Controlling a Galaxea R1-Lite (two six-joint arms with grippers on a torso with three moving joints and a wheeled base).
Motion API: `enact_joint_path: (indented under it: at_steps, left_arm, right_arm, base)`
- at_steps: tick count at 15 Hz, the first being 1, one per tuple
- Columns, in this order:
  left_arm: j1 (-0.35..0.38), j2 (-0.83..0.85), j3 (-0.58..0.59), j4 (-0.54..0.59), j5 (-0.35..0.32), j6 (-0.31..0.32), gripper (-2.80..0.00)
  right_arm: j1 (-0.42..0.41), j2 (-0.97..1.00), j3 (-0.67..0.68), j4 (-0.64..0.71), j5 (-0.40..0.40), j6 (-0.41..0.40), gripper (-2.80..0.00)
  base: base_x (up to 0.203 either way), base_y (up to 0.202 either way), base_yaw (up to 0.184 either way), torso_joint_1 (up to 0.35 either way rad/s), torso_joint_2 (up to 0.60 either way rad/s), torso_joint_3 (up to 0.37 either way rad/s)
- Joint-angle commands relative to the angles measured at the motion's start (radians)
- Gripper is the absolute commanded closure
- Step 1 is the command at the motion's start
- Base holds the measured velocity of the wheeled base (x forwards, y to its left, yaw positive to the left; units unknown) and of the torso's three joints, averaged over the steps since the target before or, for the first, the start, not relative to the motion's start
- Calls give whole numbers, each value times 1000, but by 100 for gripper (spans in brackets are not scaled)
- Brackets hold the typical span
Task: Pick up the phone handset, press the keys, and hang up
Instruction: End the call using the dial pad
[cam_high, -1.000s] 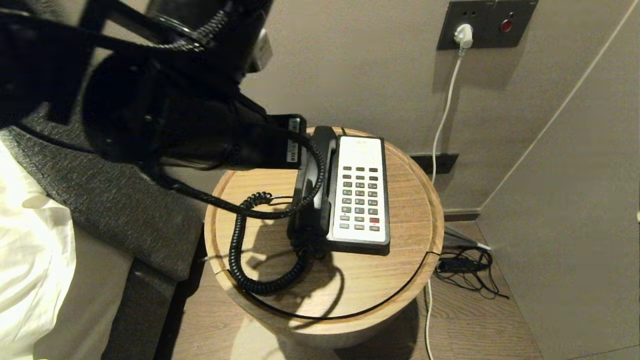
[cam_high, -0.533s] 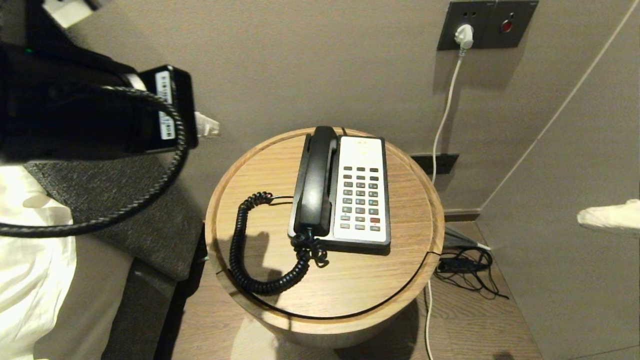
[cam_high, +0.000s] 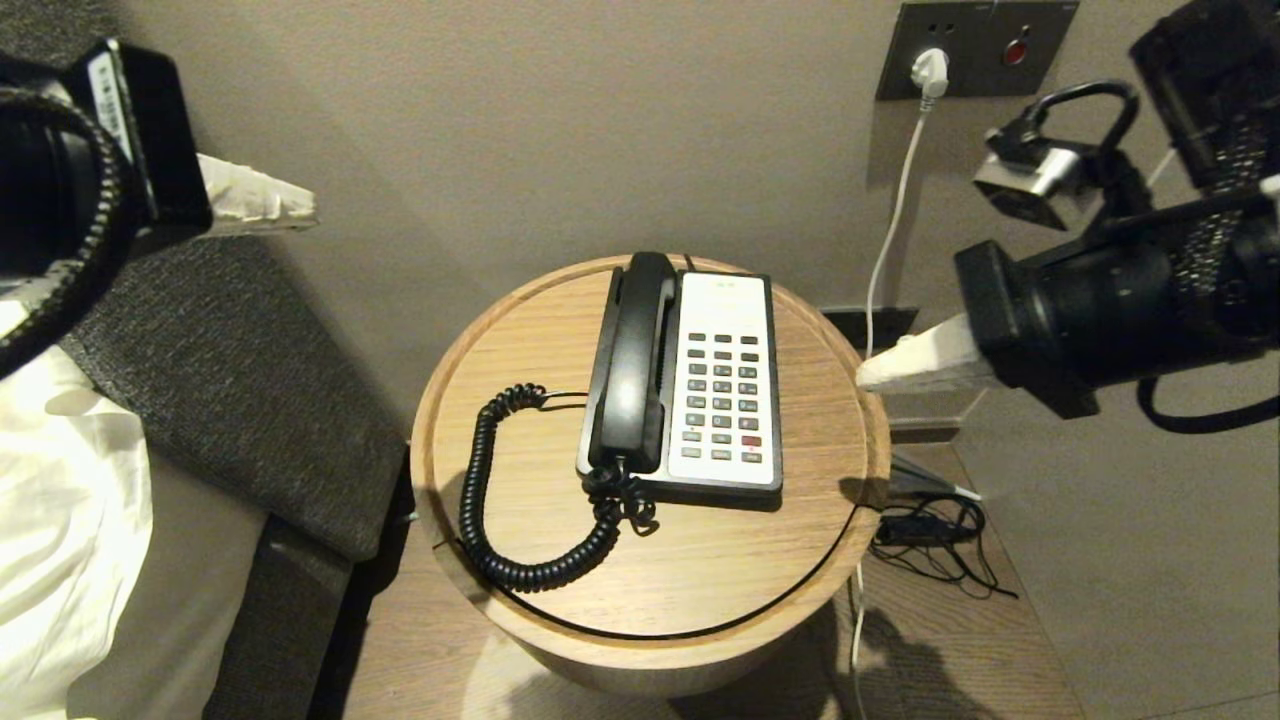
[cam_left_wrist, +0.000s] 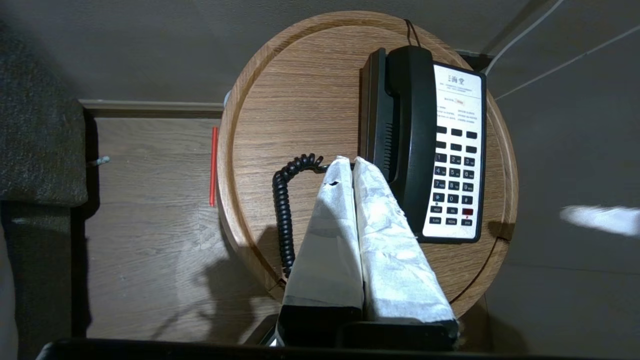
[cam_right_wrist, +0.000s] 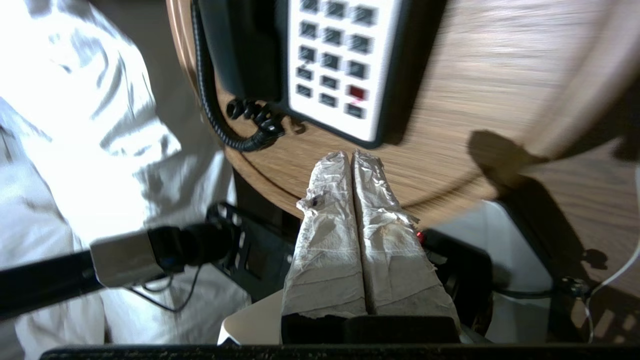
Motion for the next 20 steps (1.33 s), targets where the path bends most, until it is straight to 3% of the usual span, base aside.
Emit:
enact_joint_path:
  at_steps: [1,20]
  left_arm:
    - [13,-4,4,3,2,-3,0]
    - [32,4,27,2,0,-3,0]
  right_arm:
    - [63,114,-26,-6,1,7,0]
    - [90,225,-33,-11,-44,9,0]
  base:
    - [0,0,0,0,0,0]
    - [0,0,0,0,0,0]
